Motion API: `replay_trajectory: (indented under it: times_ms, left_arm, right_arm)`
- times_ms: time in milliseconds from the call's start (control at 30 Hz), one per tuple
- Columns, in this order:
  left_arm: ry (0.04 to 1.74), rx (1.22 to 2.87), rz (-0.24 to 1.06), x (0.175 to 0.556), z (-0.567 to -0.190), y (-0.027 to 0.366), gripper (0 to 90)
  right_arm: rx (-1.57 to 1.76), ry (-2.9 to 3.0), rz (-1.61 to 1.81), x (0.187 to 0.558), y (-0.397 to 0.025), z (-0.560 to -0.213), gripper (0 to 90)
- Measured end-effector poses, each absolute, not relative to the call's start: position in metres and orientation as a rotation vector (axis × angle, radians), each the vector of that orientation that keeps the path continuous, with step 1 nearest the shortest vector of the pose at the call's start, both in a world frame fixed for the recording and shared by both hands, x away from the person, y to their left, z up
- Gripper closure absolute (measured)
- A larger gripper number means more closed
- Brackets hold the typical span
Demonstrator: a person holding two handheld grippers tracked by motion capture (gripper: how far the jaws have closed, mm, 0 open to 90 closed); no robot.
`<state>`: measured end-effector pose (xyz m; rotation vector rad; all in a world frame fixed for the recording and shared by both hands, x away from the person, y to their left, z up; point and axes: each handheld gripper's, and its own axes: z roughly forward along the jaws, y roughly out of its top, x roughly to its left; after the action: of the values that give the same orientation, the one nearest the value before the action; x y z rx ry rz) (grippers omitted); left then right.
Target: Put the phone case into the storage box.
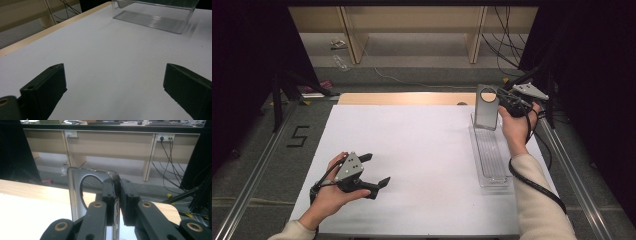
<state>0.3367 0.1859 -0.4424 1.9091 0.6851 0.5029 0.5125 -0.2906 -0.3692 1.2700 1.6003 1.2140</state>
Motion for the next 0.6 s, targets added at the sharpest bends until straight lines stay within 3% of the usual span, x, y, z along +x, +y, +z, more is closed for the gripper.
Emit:
replay_trajectory:
  times_ms: [600]
  left_arm:
    - [0.685,1.909,0.503,0.3367,-0.4421,0.1859,4.1]
  right_arm:
    - [1.275,1.623,1.189,0.5156,-0.2874,-0.3762,83.3]
